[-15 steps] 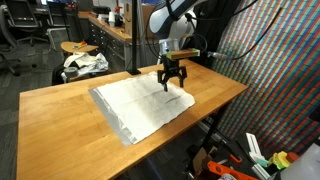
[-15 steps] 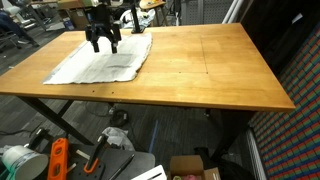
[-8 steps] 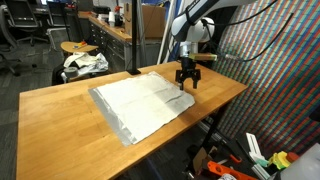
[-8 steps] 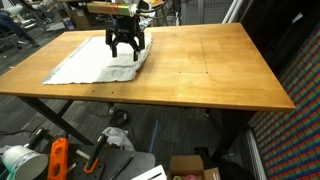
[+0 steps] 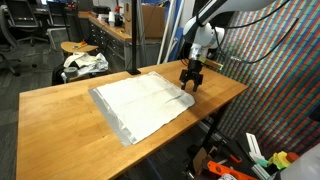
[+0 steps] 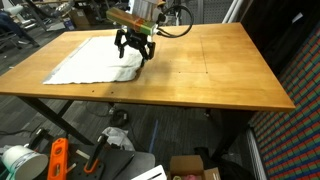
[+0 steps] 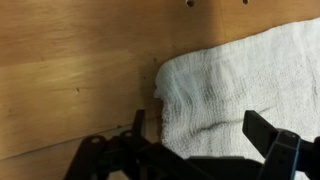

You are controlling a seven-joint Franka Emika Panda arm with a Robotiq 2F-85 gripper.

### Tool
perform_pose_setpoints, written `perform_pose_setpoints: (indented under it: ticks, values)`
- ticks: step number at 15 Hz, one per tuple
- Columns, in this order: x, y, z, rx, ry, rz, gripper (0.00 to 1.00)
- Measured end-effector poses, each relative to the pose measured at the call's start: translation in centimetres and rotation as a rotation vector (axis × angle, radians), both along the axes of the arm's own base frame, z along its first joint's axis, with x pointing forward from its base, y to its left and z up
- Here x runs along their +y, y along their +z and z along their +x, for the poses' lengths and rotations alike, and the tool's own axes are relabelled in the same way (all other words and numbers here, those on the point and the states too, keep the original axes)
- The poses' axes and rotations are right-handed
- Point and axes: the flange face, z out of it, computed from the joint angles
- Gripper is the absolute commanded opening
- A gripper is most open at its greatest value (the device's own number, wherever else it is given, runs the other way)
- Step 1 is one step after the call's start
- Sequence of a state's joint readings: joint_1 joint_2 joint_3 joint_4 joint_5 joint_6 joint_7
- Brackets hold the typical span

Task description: Fold the towel in half from right to left

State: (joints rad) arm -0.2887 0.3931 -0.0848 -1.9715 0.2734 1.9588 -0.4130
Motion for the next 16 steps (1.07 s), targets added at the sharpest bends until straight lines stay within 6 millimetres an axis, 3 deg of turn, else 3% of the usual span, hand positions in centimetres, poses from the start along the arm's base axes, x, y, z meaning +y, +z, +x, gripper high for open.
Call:
perform_pose_setpoints:
  ticks: [3, 4, 6, 12, 16]
  values:
    - [0.4, -1.0, 0.2, -0.022, 0.0, 0.042, 1.0]
    - [0.6, -1.3, 0.3, -0.028, 0.003, 0.05, 0.75]
    - [0.7, -1.9, 0.3, -0.036, 0.016, 0.054, 0.68]
    - [0.8, -2.6, 0.0, -0.047, 0.043, 0.054, 0.19]
    - [0.7, -2.7, 0.0, -0.045, 0.056, 0.044, 0.09]
